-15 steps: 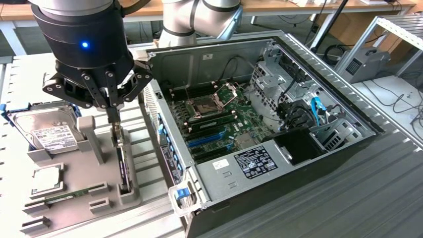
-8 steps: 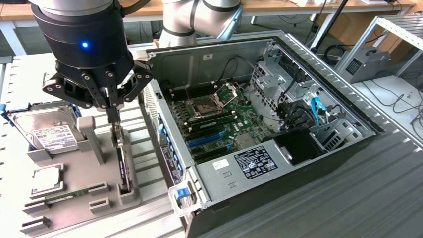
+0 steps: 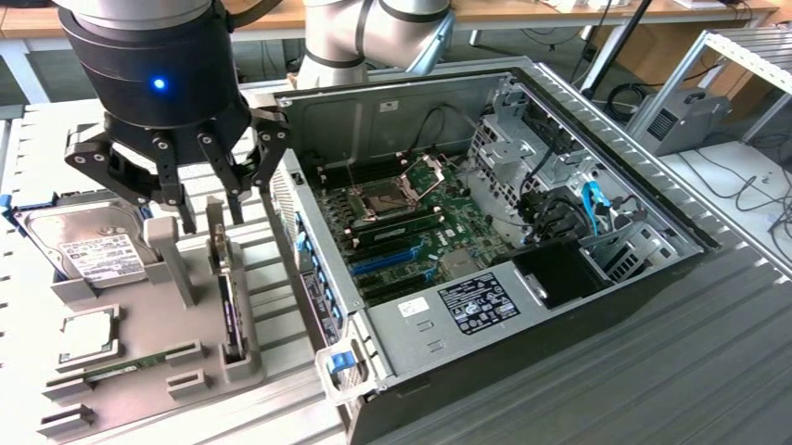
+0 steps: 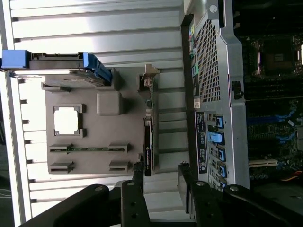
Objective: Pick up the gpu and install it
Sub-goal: 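Pick up the gpu and move the gpu toward the slot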
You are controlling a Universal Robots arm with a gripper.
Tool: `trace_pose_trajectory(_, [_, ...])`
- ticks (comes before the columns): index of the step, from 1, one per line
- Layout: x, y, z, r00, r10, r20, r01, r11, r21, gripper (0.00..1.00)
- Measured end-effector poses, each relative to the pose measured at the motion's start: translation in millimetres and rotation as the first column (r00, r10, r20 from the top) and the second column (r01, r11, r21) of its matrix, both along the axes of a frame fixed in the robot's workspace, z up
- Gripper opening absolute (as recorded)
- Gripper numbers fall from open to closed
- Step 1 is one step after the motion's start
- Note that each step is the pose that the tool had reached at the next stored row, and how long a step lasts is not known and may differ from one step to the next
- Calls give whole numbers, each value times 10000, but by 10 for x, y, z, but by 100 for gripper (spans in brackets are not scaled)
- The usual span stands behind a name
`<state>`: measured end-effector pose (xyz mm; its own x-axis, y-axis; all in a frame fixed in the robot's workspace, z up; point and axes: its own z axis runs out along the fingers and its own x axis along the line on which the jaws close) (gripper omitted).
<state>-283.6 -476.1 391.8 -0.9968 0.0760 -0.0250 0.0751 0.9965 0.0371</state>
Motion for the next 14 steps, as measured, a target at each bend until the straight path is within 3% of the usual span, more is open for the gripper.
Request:
trace_pose_trajectory(1, [0, 0, 0, 10000, 0, 0, 0, 10000, 0, 42])
trace_pose_trajectory(14, [0, 0, -27, 10000, 0, 0, 0, 10000, 0, 42])
